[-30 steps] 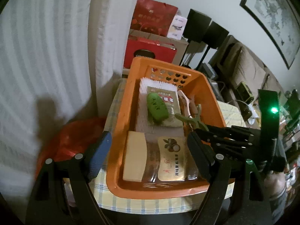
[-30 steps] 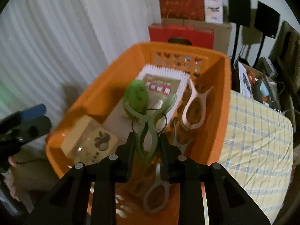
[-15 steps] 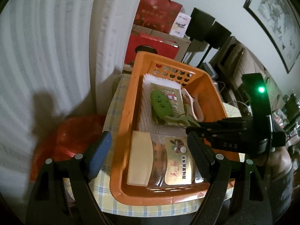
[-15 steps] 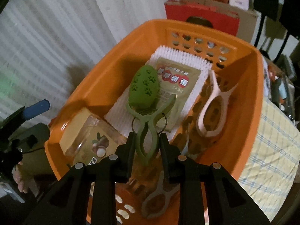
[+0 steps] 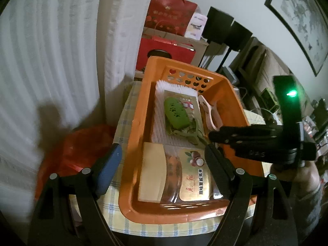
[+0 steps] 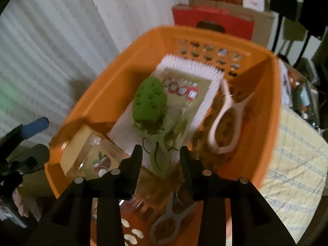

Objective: Organize objects

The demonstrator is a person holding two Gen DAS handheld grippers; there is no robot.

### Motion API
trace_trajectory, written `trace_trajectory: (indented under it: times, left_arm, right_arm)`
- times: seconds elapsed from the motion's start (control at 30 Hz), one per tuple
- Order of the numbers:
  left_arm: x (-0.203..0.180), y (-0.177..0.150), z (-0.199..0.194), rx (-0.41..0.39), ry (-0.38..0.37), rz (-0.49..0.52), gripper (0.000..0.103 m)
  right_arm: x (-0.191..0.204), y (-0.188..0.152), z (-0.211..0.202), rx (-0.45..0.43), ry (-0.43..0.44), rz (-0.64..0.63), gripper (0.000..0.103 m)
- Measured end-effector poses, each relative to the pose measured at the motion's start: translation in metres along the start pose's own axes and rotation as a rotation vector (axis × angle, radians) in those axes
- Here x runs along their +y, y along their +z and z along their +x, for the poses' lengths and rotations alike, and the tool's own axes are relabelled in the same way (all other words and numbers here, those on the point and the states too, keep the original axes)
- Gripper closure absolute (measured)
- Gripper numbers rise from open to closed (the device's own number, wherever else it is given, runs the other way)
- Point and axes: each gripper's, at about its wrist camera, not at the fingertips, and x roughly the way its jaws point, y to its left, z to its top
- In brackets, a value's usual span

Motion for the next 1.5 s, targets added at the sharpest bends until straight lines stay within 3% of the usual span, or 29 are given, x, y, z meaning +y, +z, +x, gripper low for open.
trace_trajectory:
  times: [0.07, 0.17, 0.37, 0.57, 0.63, 0.9, 1.23, 1.4, 1.5]
  left_arm:
    - [-0.005, -0.001, -0.001, -0.002, 0.008, 0.017, 0.021]
    - [-0.013, -0.004, -0.005, -0.013, 0.016, 0.038, 0.011]
    - [-0.025, -0.006, -0.01, -0.022, 0.017, 0.06, 0.01]
    - [-0.041, -0.01, -0.013, -0.018, 0.029, 0.094, 0.008]
    - [-0.046, -0.012, -0.013, -0.016, 0.038, 0.103, 0.0]
    - [-0.065, -0.025, -0.021, -0.053, 0.061, 0.132, 0.0]
    - [-0.081, -0.052, -0.015, -0.018, 0.072, 0.152, 0.0]
    - [-0.084, -0.061, -0.019, -0.021, 0.054, 0.125, 0.0]
    - [-0.086, -0.063, -0.023, -0.033, 0.064, 0.128, 0.0]
  right_arm:
    - [-0.001, -0.004, -0.014, -0.044, -0.011, 0.019, 0.065]
    - [-0.004, -0.008, -0.036, -0.108, -0.024, 0.04, 0.064]
    - [-0.008, -0.026, -0.063, -0.192, -0.059, 0.083, 0.062]
    - [-0.011, -0.05, -0.082, -0.247, -0.091, 0.125, 0.05]
    - [-0.012, -0.061, -0.089, -0.268, -0.111, 0.14, 0.047]
    - [-0.015, -0.099, -0.112, -0.34, -0.169, 0.188, 0.025]
    - [-0.023, -0.141, -0.128, -0.376, -0.241, 0.24, 0.015]
    - [-0.024, -0.153, -0.131, -0.387, -0.291, 0.252, 0.001]
    - [-0.026, -0.16, -0.135, -0.404, -0.292, 0.269, 0.001]
